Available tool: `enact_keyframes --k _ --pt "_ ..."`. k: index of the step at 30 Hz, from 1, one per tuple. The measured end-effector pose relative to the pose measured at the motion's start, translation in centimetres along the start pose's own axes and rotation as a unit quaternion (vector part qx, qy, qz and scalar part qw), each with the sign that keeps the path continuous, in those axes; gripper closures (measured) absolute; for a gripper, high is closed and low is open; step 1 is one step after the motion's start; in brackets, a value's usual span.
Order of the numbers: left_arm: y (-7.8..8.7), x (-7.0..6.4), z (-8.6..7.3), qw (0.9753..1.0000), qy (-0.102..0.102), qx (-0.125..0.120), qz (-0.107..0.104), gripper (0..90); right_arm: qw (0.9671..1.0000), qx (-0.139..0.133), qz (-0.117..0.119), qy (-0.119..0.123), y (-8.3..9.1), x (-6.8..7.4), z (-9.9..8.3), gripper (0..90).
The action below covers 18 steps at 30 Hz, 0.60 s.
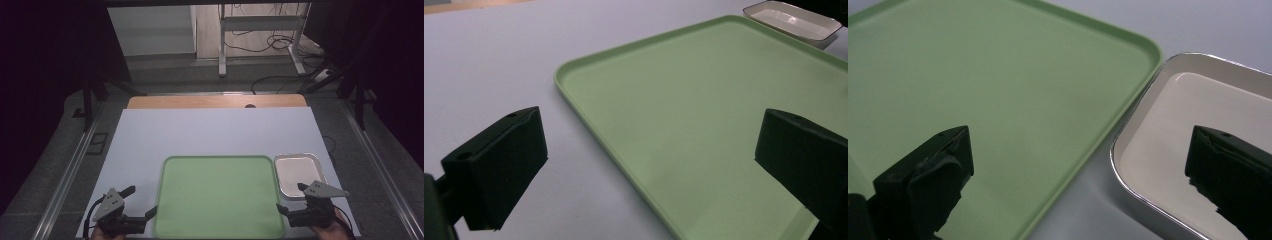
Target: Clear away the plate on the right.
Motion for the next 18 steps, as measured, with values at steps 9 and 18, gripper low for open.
enact_keyframes --k 9,18 --pt "-0.07 0.00 -0.09 1.0000 0.002 0.005 -0.006 0.2 0.9999 -0.005 -0.002 -0.015 0.15 -0.50 0.18 0.0" --pt "-0.14 0.04 -0.12 0.9999 0.006 0.007 -0.011 0.3 0.9999 0.006 0.004 -0.007 0.00 -0.23 -0.04 0.0"
Point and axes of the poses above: each handheld gripper's, and its own axes: y roughly backward along the jaws, z roughly out of its top, x roughly to its left, the point moved 9 cm from there along -y, roughly forward along the jaws, and after that the axes turned 14 degrees about -z, right-handed, at the moved point
